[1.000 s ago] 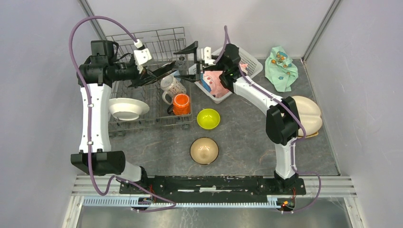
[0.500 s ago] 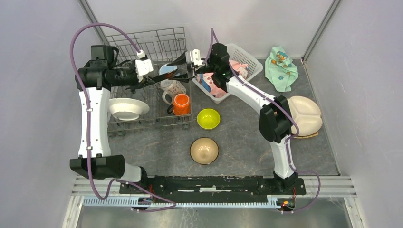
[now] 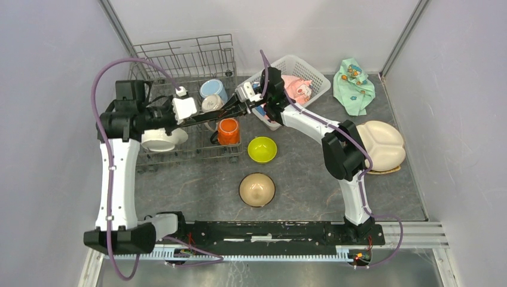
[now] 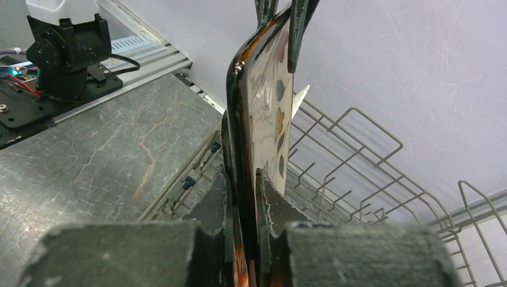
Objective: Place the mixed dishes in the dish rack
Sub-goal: Insert the plate into the dish rack.
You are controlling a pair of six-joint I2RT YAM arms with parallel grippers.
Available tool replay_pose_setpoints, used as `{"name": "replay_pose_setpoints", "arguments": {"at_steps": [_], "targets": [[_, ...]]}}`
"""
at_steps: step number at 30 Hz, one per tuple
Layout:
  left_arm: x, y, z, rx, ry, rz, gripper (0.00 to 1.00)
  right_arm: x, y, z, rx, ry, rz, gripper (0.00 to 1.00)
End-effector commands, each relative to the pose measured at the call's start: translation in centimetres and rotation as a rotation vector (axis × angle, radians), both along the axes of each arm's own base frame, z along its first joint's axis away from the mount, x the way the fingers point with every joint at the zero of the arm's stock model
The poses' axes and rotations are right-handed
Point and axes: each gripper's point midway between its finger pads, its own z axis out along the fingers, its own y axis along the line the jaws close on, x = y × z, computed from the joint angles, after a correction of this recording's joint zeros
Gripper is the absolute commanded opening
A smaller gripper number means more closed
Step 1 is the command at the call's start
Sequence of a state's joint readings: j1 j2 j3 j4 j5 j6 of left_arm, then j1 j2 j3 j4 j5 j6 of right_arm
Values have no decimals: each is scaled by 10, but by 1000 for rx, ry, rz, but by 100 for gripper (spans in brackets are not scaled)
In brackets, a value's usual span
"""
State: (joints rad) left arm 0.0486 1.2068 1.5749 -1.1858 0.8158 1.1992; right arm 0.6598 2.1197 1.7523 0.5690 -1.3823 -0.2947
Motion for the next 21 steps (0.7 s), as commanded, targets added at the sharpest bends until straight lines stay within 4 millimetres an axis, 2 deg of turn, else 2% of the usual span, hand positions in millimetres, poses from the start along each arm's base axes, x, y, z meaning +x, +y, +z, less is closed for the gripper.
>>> {"name": "replay_pose_setpoints", "arguments": {"at_steps": [1,7,13,21], "targets": [[39,12,115,-52,-560,112,8,21,-6,102,237,5,-259,0],[42,27,128,-62,-682,220,20,11,-6,123,340,5,-218,0],[38,33,135,-28,-742,244,35,3,2,131,368,-67,-178,0],[38,33,120,39,-721,209,52,7,5,126,351,-129,-169,0]]}}
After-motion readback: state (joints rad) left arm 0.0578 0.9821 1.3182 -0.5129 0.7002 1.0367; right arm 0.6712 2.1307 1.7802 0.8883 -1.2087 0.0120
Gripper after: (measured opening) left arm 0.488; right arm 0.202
